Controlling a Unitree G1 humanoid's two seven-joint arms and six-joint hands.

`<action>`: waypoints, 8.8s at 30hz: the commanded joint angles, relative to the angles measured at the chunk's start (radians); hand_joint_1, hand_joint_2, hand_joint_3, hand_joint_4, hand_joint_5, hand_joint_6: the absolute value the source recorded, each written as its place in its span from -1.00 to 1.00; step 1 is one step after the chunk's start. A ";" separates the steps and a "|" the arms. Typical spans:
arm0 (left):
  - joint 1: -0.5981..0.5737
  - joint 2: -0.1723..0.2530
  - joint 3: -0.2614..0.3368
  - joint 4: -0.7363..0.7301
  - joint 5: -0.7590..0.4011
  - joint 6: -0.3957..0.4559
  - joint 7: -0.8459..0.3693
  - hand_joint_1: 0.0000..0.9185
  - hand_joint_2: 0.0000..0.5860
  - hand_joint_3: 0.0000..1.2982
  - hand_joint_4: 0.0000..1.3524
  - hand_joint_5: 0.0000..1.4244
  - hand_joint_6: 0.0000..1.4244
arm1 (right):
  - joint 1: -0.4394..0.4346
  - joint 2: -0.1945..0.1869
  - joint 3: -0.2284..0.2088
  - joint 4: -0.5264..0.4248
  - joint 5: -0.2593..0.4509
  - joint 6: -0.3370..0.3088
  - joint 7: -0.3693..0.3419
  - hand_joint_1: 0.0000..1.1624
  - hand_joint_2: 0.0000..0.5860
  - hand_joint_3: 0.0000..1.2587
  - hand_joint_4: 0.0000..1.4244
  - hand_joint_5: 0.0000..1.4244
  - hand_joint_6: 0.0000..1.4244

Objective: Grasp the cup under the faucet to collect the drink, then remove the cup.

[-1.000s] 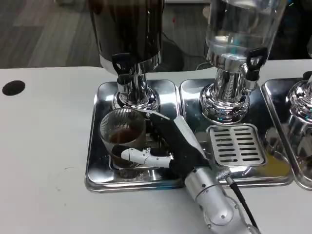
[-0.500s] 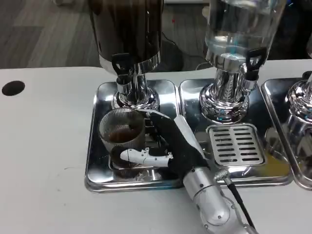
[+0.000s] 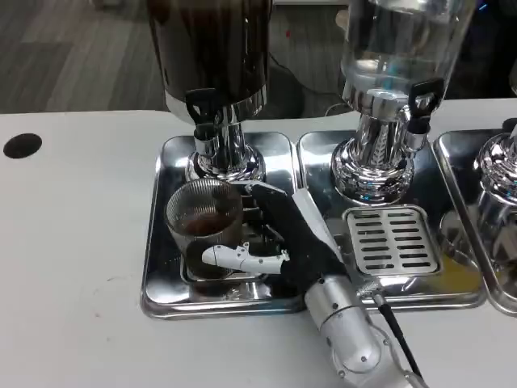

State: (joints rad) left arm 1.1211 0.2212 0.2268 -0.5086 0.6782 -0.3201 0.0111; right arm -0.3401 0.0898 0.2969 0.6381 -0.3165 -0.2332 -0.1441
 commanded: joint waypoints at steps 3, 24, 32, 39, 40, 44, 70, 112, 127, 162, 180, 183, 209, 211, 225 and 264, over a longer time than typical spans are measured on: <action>-0.019 0.013 -0.014 0.008 0.009 0.018 -0.018 -1.00 -0.62 -0.54 -0.81 -0.68 -0.35 | 0.015 0.000 -0.009 -0.003 0.024 -0.012 0.022 0.30 -0.69 -0.34 -0.37 -0.38 -0.58; -0.050 0.020 -0.059 0.002 0.038 0.061 -0.029 -1.00 -0.62 -0.55 -0.81 -0.68 -0.35 | 0.058 -0.027 -0.039 -0.075 0.047 -0.023 0.056 0.24 -0.67 -0.32 -0.37 -0.36 -0.54; -0.061 0.026 -0.062 0.004 0.036 0.069 -0.032 -1.00 -0.62 -0.55 -0.82 -0.68 -0.35 | 0.077 -0.038 -0.046 -0.100 0.047 -0.045 0.067 0.25 -0.68 -0.32 -0.37 -0.36 -0.54; -0.074 0.031 -0.064 0.004 0.035 0.078 -0.041 -1.00 -0.62 -0.55 -0.82 -0.68 -0.35 | 0.096 -0.051 -0.045 -0.132 0.044 -0.061 0.075 0.25 -0.71 -0.32 -0.36 -0.36 -0.54; -0.075 0.031 -0.065 0.004 0.035 0.079 -0.042 -1.00 -0.62 -0.55 -0.82 -0.68 -0.35 | 0.098 -0.053 -0.045 -0.135 0.044 -0.063 0.075 0.25 -0.71 -0.32 -0.36 -0.36 -0.54; -0.085 0.032 -0.072 0.007 0.038 0.088 -0.049 -1.00 -0.62 -0.55 -0.82 -0.68 -0.35 | 0.111 -0.064 -0.048 -0.152 0.049 -0.075 0.084 0.25 -0.71 -0.32 -0.35 -0.36 -0.54; -0.154 0.051 -0.157 0.002 0.072 0.172 -0.071 -1.00 -0.61 -0.56 -0.82 -0.68 -0.35 | 0.204 -0.116 -0.082 -0.286 0.082 -0.104 0.154 0.23 -0.78 -0.31 -0.35 -0.35 -0.54; -0.241 0.086 -0.277 -0.011 0.110 0.331 -0.106 -1.00 -0.61 -0.59 -0.84 -0.68 -0.35 | 0.448 -0.245 -0.178 -0.430 0.269 -0.269 0.347 0.23 -0.87 -0.30 -0.35 -0.34 -0.52; -0.252 0.103 -0.305 -0.031 0.119 0.386 -0.116 -1.00 -0.63 -0.59 -0.84 -0.66 -0.35 | 0.471 -0.277 -0.227 -0.339 0.297 -0.421 0.389 0.24 -0.84 -0.30 -0.35 -0.34 -0.50; -0.287 0.143 -0.368 -0.029 0.126 0.456 -0.137 -1.00 -0.62 -0.60 -0.84 -0.65 -0.35 | 0.423 -0.314 -0.291 0.058 0.250 -0.827 0.366 0.29 -0.81 -0.30 -0.35 -0.34 -0.48; -0.302 0.152 -0.386 -0.023 0.128 0.471 -0.138 -1.00 -0.62 -0.61 -0.85 -0.64 -0.35 | 0.417 -0.326 -0.285 0.160 0.208 -0.894 0.337 0.29 -0.81 -0.30 -0.35 -0.33 -0.48; -0.304 0.153 -0.387 -0.022 0.127 0.474 -0.138 -1.00 -0.62 -0.61 -0.86 -0.64 -0.35 | 0.416 -0.329 -0.283 0.175 0.200 -0.895 0.336 0.29 -0.81 -0.30 -0.35 -0.33 -0.48; -0.242 0.174 -0.327 -0.094 0.136 0.452 -0.101 -1.00 -0.65 -0.72 -0.96 -0.83 -0.52 | 0.417 -0.342 -0.259 0.098 0.238 -0.828 0.375 0.10 -0.67 -0.71 -0.73 -0.61 -0.81; -0.224 0.174 -0.309 -0.113 0.144 0.443 -0.094 -1.00 -0.65 -0.76 -1.00 -0.89 -0.61 | 0.419 -0.338 -0.257 0.094 0.239 -0.822 0.378 0.09 -0.66 -0.71 -0.73 -0.61 -0.81; -0.104 0.163 -0.101 -0.271 0.113 0.363 -0.119 -1.00 -0.72 -0.81 -1.00 -0.96 -0.69 | 0.428 -0.326 -0.256 0.077 0.246 -0.810 0.373 0.10 -0.60 -0.71 -0.73 -0.61 -0.81; -0.103 0.093 0.055 -0.224 0.114 0.160 -0.094 -1.00 -0.60 -0.77 -0.97 -0.88 -0.66 | 0.508 -0.431 -0.378 -0.347 0.315 -0.492 0.388 -0.08 0.74 -0.46 -0.69 -0.80 -1.00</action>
State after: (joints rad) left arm 1.0218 0.3033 0.2670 -0.7490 0.7496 -0.1314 -0.1007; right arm 0.1547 -0.3178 -0.0639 0.3456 0.0447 -0.7710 0.2647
